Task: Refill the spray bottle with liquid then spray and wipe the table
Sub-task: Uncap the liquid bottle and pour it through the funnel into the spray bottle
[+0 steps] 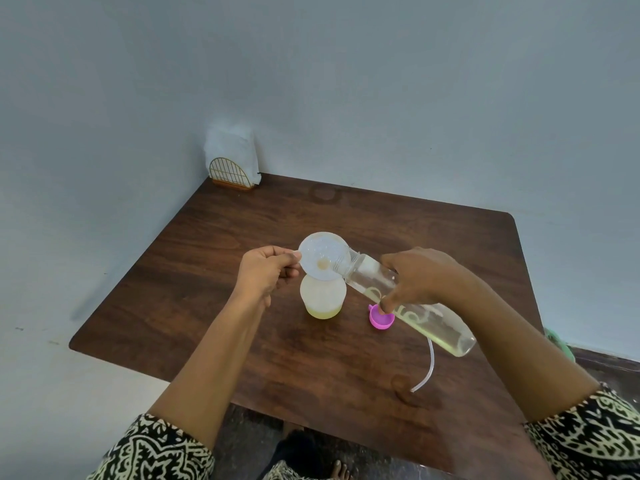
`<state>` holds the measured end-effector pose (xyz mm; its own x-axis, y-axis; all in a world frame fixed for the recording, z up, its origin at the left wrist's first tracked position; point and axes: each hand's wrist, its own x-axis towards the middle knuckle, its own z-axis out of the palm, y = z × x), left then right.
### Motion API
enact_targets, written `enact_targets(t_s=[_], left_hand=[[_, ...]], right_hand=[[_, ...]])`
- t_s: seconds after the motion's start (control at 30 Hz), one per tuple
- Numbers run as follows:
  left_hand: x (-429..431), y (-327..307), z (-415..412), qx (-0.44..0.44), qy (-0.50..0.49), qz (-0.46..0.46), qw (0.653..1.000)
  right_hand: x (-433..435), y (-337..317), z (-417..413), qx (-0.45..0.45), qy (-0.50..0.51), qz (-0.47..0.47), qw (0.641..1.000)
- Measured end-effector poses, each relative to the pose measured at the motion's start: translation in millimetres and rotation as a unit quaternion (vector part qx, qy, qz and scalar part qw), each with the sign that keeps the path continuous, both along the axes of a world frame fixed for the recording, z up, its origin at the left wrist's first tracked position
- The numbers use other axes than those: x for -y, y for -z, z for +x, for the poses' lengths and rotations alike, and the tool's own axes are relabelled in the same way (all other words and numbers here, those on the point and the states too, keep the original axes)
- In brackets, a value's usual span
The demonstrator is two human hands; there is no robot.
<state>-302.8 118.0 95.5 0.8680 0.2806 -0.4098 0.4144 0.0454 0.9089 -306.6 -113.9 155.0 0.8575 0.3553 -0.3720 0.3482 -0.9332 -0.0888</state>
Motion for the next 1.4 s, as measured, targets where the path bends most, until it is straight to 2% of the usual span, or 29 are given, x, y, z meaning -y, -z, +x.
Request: enact_targets(t_s=[0.37,0.7,1.13,1.4], left_hand=[[-1.9,-3.8,-0.5,-0.003,0.017,0.008,1.000],[-1.6,-2.6,-0.5,-0.003,0.015,-0.002,1.000],[-2.3,-1.0,0.9,-0.001,0.010,-0.021,1.000],[-3.0,0.2,3.1,-0.004,0.008,-0.021,1.000]], right_hand=[[5.1,24.2,-13.4,0.033,0.044,0.064,0.996],[4.6,23.5,-16.6,0.037,0.048,0.074,0.995],[1.4,4.6,-1.0,0.010,-0.002,0.009,1.000],[0.3,7.3,4.8,-0.007,0.003,0.007,1.000]])
